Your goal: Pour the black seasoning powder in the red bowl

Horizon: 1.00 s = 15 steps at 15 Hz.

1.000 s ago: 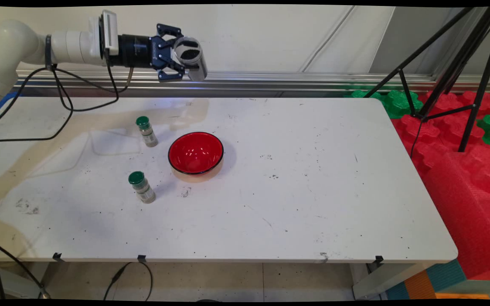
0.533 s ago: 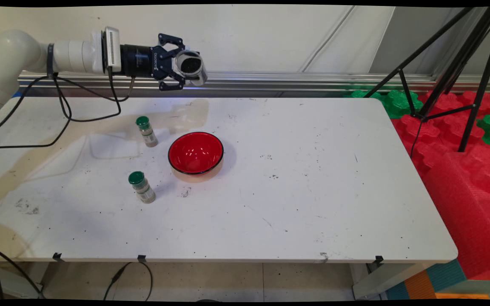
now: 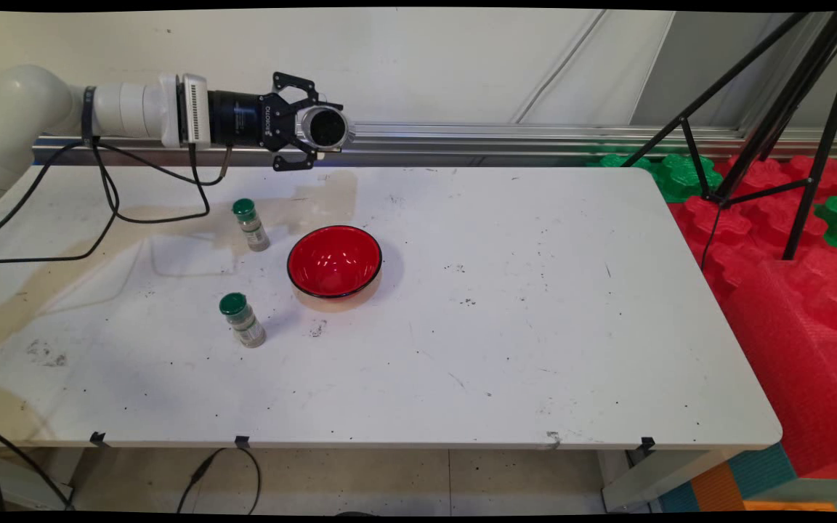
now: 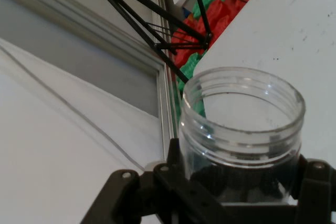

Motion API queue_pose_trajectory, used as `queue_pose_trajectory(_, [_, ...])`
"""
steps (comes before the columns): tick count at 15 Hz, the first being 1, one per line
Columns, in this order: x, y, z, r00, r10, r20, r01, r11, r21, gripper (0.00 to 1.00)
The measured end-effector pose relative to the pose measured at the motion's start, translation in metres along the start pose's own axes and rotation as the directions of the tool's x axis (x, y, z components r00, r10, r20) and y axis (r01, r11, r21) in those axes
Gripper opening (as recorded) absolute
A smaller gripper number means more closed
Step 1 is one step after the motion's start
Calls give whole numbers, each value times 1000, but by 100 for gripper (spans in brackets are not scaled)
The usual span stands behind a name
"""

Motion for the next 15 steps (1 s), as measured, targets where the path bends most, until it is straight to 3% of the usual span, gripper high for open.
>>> queue_pose_trajectory(8, [3,14,1,990,138,5,-138,990,-8,0])
queue_pose_trajectory(15, [7,28,1,964,267,11,-267,964,-16,0])
